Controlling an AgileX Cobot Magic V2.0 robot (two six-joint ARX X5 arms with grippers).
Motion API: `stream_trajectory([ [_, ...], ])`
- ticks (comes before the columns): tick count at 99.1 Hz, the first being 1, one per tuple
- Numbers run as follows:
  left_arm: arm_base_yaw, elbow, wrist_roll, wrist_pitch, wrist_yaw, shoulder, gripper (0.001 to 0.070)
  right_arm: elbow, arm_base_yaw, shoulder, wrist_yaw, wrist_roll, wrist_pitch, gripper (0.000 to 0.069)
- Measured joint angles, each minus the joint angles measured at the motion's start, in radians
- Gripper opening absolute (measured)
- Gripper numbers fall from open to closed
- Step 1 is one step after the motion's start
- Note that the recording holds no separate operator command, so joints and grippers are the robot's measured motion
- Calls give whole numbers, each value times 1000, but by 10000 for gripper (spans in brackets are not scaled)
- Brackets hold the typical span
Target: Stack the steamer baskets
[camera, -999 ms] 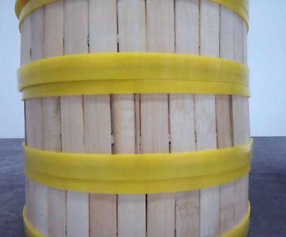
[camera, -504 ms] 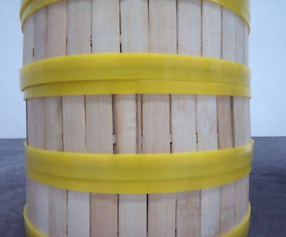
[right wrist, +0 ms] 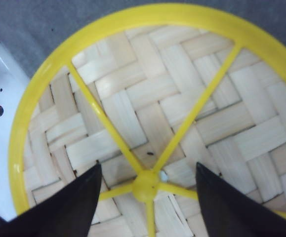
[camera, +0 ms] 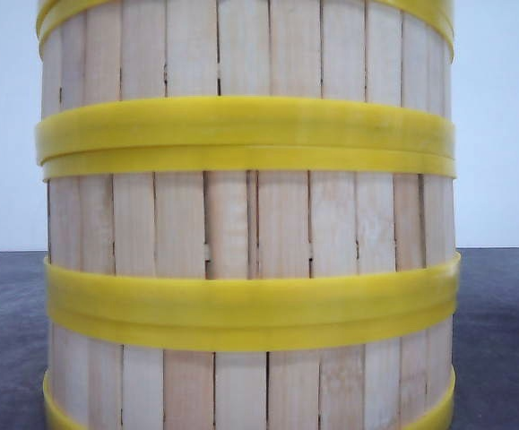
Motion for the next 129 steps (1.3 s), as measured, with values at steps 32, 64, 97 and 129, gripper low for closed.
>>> stream_trajectory([
  [32,0,-70,6,10,-132,-8,24,300,27,-116,253,-117,28,118],
  [64,0,-572,-92,395,-360,-320,24,-275,34,-681,480,-274,594,5],
  [97,-1,-942,-149,391,-423,-585,24,-1150,-12,-1283,789,-369,1080,5],
  [129,-1,-941,-151,389,-424,-588,25,-1173,-14,-1445,786,-382,1078,5],
])
